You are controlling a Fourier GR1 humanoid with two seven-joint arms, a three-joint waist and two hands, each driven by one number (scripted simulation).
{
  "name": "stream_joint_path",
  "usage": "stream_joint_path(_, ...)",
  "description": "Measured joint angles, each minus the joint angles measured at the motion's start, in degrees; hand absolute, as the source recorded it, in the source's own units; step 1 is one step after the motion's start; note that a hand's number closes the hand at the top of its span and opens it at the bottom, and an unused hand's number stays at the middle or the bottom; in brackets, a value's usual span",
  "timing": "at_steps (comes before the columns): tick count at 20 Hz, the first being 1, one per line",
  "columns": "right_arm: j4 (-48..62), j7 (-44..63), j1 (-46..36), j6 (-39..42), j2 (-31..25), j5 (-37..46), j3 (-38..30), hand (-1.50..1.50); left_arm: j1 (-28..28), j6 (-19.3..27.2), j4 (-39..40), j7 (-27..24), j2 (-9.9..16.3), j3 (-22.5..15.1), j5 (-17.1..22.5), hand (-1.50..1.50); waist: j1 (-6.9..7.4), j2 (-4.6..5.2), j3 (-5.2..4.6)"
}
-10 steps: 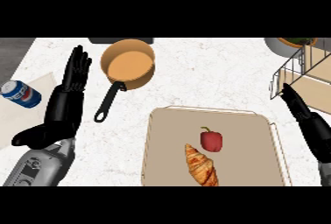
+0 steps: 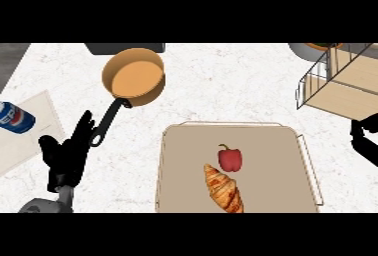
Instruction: Pick the bell pepper from the tray and place it in the tiered shelf
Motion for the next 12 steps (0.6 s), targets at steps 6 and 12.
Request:
stream_joint_path(6, -15.5, 9.8, 11.5, -6.4, 1.5, 9.2, 3.6, -1.50, 3.5, -5.1, 2.0, 4.0, 1.5, 1.3, 4.1, 0.00, 1.06, -0.17, 0.45)
stream_joint_path(12, -32.1, 21.9, 19.3, -1.8, -0.3, 18.7, 11.6, -1.50, 1.4, -7.5, 3.8, 6.5, 2.5, 2.8, 5.4, 0.00, 1.77, -0.02, 0.53)
